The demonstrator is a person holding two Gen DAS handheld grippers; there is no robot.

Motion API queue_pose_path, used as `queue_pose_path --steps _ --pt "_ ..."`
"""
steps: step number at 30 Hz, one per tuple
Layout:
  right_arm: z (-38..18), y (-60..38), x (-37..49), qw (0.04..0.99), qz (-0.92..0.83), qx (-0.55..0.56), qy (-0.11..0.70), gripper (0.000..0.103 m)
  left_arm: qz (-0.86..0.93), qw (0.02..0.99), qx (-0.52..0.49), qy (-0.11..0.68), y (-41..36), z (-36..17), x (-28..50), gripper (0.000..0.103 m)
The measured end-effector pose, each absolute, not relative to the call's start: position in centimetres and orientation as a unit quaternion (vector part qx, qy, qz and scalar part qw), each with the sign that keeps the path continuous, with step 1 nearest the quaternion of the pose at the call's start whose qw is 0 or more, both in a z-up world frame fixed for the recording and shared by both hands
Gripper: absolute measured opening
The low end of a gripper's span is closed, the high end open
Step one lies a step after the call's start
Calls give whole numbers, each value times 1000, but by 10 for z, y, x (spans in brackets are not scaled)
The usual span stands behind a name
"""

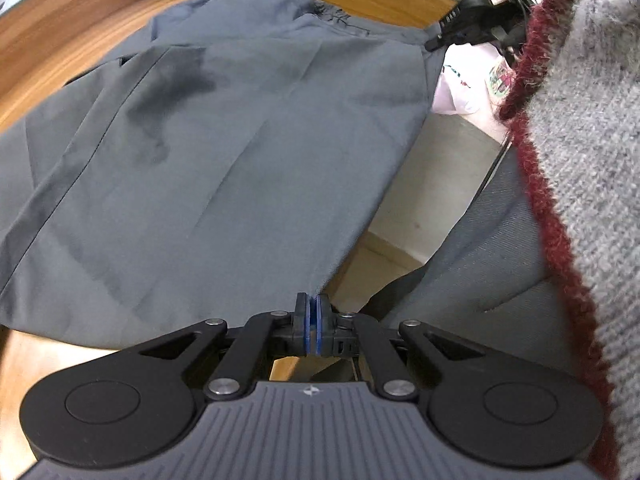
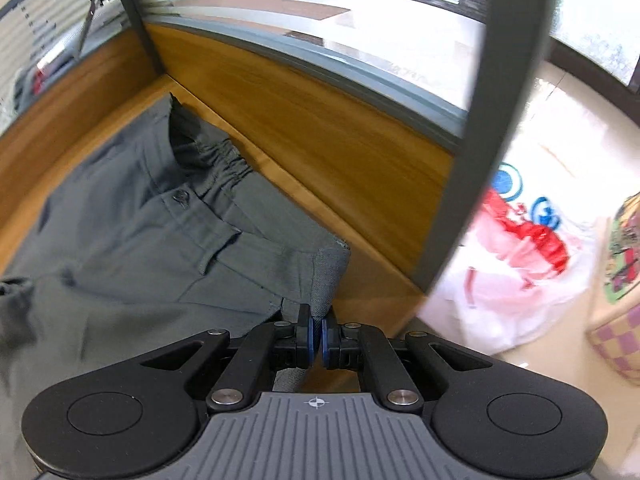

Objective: Fold clothes
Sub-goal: 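Open both grippers to release the trousers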

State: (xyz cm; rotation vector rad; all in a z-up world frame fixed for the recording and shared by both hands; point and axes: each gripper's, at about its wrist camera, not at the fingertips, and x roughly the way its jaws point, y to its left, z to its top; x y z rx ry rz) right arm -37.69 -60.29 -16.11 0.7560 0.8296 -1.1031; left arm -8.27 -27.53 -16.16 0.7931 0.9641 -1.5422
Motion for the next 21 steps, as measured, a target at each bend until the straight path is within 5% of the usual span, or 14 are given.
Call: queue_pose_path --steps 3,9,21 --pt "-163 -600 -376 709 -497 304 399 14 -636 567 320 413 -280 -164 -73 12" --pt "-141 -578 -381 723 -491 231 427 49 -587 648 235 425 -281 -148 -46 53" --pt "-98 -531 -329 812 -361 222 401 50 -399 813 144 400 -239 -172 25 58"
